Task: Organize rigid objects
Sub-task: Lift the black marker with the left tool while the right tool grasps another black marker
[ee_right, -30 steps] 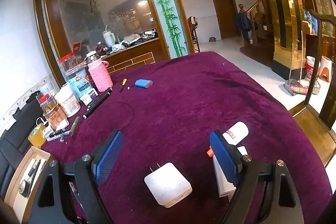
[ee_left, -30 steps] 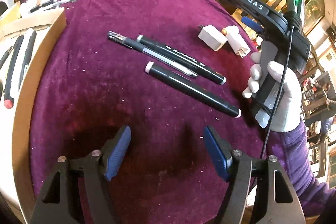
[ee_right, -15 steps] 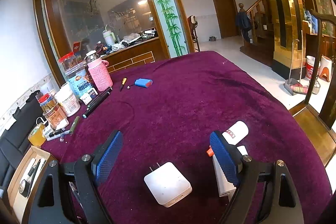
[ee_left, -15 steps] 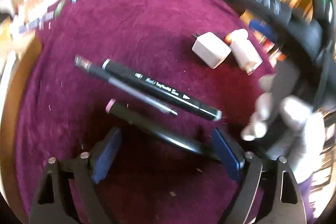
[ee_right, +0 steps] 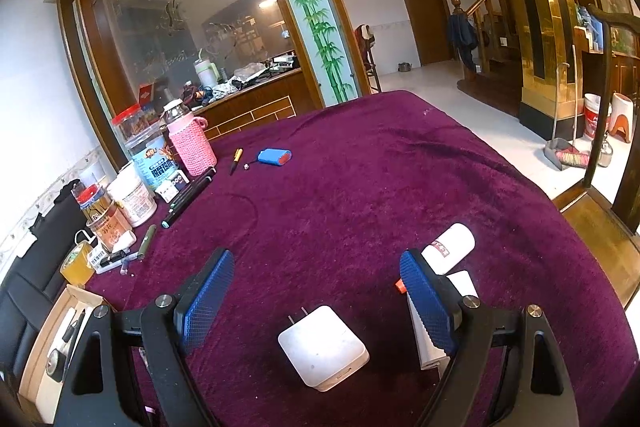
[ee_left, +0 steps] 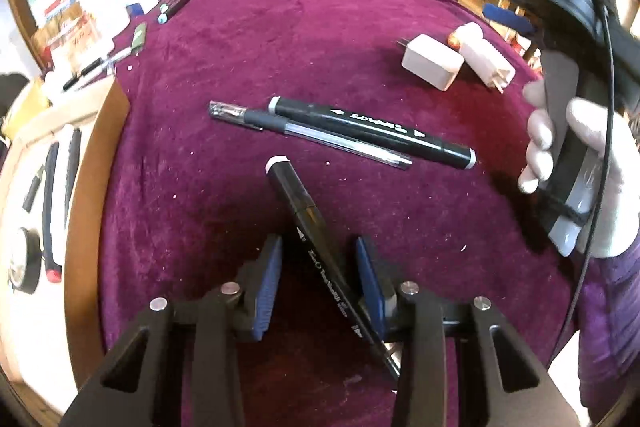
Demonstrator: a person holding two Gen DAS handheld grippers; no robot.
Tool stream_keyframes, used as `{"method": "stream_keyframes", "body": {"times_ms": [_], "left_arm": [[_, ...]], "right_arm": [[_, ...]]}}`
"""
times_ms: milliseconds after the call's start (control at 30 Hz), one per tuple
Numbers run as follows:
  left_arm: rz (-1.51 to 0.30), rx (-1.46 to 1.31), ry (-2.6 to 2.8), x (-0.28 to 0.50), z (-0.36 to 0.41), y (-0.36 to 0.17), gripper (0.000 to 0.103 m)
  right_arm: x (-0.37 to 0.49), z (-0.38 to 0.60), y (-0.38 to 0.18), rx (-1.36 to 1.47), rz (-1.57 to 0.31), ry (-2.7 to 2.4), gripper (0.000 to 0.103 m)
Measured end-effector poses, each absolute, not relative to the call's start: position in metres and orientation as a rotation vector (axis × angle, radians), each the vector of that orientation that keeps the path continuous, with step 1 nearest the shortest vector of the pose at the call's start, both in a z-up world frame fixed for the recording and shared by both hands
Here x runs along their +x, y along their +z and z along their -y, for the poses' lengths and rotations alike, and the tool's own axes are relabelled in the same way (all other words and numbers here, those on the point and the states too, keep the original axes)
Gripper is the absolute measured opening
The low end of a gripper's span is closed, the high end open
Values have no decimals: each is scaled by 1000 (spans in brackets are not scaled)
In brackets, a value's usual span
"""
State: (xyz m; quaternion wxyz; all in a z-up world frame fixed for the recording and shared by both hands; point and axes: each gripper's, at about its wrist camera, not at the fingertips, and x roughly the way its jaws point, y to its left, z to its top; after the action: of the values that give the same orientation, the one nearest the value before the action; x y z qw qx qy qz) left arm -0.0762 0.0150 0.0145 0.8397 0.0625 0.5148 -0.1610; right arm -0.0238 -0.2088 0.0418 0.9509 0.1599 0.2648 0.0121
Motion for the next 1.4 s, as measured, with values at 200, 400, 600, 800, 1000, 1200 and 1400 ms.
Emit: {"method": "stream_keyframes", "body": {"times_ms": [200,400,600,800,1000,1200,1400], "left_arm": [[-1016,205,-363,-90,19,3,89],[-953,145,-342,-93,-7,10,21],[-963,-56,-314,-93,-65,17,15],[-882,-99,-345,-110,-80,47,16],[-862,-135,-374,-113,-88,50,15],[-860,-165,-382,-113,-95,50,15],[-862,-176,-387,-114,-97,49,15]], "right_arm": [[-23,209,41,313,-545,16,88],[-20,206,38,294,-550,10,88],[-19,198,36,254,-553,13,88],[-24,165,37,183,-661,236,88],[-42,115,22,-27,-818,431,76],[-38,94,7,-90,-894,482,47],[-33,86,-2,-121,-932,518,46]]}}
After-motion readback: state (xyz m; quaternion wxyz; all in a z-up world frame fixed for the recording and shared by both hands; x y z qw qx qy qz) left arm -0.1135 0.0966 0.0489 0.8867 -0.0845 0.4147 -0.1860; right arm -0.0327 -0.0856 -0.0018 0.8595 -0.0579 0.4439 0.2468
